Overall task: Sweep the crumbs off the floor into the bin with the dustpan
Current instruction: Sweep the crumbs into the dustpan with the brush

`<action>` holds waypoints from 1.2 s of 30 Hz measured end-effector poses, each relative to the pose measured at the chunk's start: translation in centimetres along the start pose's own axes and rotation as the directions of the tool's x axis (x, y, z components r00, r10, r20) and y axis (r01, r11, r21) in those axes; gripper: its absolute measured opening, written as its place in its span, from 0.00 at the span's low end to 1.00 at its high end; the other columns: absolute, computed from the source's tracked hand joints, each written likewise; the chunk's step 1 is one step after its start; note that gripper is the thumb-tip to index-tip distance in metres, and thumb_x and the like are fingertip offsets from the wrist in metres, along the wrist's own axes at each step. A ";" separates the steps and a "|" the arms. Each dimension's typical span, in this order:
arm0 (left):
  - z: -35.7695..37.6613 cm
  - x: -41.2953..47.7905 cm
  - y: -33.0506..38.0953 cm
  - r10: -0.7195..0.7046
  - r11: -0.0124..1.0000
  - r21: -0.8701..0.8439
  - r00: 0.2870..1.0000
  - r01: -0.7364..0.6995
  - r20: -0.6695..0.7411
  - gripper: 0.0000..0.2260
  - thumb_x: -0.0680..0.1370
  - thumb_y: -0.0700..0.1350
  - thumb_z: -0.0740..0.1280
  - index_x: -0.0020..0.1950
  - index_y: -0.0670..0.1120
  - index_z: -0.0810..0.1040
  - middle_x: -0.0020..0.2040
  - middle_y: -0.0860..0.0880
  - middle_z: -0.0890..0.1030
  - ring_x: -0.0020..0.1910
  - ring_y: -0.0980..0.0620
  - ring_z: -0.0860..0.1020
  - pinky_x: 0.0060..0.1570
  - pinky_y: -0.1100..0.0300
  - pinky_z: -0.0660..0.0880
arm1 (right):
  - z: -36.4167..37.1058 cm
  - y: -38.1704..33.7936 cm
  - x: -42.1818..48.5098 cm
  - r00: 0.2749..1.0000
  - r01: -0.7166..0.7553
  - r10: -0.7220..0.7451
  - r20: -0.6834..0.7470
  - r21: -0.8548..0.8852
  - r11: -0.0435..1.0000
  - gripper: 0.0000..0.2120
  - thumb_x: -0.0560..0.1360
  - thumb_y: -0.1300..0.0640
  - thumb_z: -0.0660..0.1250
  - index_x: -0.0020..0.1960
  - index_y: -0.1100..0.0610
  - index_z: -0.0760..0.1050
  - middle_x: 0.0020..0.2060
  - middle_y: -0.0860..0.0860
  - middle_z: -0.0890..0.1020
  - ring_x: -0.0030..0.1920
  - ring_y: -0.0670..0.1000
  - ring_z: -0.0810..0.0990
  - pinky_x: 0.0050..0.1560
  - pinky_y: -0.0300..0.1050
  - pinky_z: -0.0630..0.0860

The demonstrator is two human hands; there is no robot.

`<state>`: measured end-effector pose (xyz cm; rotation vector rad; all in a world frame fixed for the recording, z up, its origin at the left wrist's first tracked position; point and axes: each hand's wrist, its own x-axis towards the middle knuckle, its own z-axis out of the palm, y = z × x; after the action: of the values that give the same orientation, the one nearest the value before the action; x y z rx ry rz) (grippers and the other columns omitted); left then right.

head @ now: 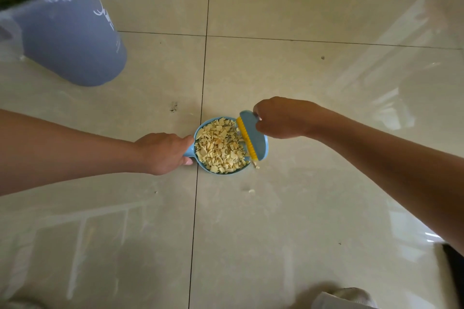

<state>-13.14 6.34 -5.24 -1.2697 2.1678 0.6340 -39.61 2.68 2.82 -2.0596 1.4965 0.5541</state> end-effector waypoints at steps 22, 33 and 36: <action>-2.0 -1.6 -2.1 0.032 0.975 0.222 0.995 -0.010 -0.096 0.11 0.81 0.56 0.59 0.52 0.50 0.66 0.34 0.54 0.69 0.32 0.52 0.69 0.35 0.56 0.65 | -0.3 -0.4 -0.9 0.993 -0.117 0.117 -0.001 -0.012 0.993 0.08 0.78 0.61 0.56 0.41 0.60 0.68 0.33 0.51 0.70 0.32 0.50 0.68 0.28 0.40 0.61; -1.7 -0.8 -1.0 0.057 0.972 0.230 0.996 -0.041 -0.065 0.13 0.81 0.57 0.58 0.57 0.48 0.67 0.34 0.54 0.68 0.35 0.50 0.71 0.37 0.56 0.66 | -1.8 -1.2 0.0 0.996 -0.074 0.078 -0.037 0.102 0.992 0.13 0.75 0.64 0.59 0.32 0.60 0.65 0.27 0.52 0.68 0.29 0.52 0.64 0.27 0.42 0.58; -1.7 -0.8 -1.2 0.051 0.971 0.235 0.997 -0.036 -0.060 0.14 0.81 0.56 0.58 0.58 0.48 0.67 0.34 0.54 0.67 0.36 0.48 0.71 0.38 0.56 0.66 | -1.7 -0.7 -0.6 0.991 -0.109 0.109 -0.078 0.003 0.994 0.10 0.79 0.59 0.57 0.40 0.61 0.69 0.34 0.52 0.72 0.31 0.50 0.68 0.28 0.41 0.61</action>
<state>-12.16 5.22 -3.61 -1.1347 2.2530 0.3442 -39.10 2.26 4.62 -2.0309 1.6617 0.5222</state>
